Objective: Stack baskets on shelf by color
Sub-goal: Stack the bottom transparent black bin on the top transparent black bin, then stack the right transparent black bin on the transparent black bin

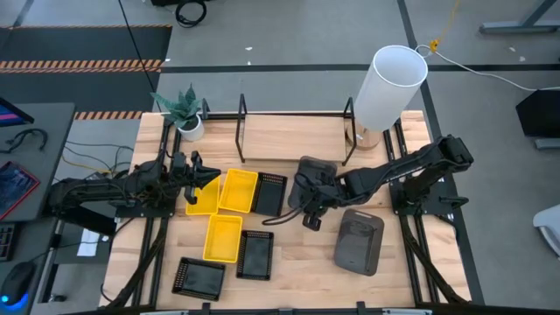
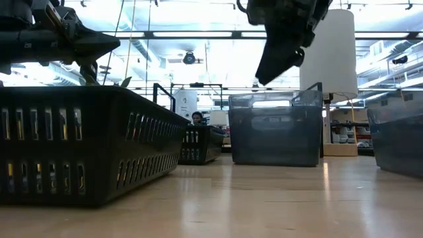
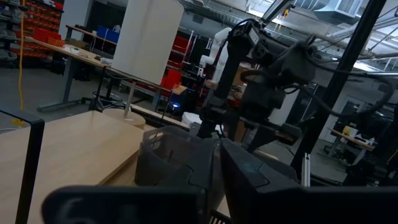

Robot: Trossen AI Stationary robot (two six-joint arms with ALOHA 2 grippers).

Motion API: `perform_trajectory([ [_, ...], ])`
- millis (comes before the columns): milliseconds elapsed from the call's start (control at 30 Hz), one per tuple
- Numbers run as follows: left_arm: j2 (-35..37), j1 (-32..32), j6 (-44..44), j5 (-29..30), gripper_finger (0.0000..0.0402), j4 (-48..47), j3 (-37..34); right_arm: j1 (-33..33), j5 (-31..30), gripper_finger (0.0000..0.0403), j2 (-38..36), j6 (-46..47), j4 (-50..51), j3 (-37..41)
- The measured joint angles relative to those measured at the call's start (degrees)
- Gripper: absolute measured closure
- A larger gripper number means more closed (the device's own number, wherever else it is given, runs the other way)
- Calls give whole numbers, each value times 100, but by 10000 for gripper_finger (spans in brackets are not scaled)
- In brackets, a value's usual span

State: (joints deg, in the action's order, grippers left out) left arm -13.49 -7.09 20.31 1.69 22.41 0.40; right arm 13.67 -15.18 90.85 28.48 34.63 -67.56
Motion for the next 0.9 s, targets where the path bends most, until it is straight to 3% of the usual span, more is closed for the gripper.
perform_trajectory([
  [233,1,0,-2,1,369,0,0,257,658,238,-4,-87,-200,-117],
  [567,-1,-1,-2,0,365,-1,0,1411,1074,240,-2,1239,-181,-117],
  [700,-1,0,-2,1,364,0,0,1973,1038,240,-2,1905,-36,-117],
  [900,-1,-1,-2,-2,371,-1,0,2765,321,240,0,2856,299,-117],
])
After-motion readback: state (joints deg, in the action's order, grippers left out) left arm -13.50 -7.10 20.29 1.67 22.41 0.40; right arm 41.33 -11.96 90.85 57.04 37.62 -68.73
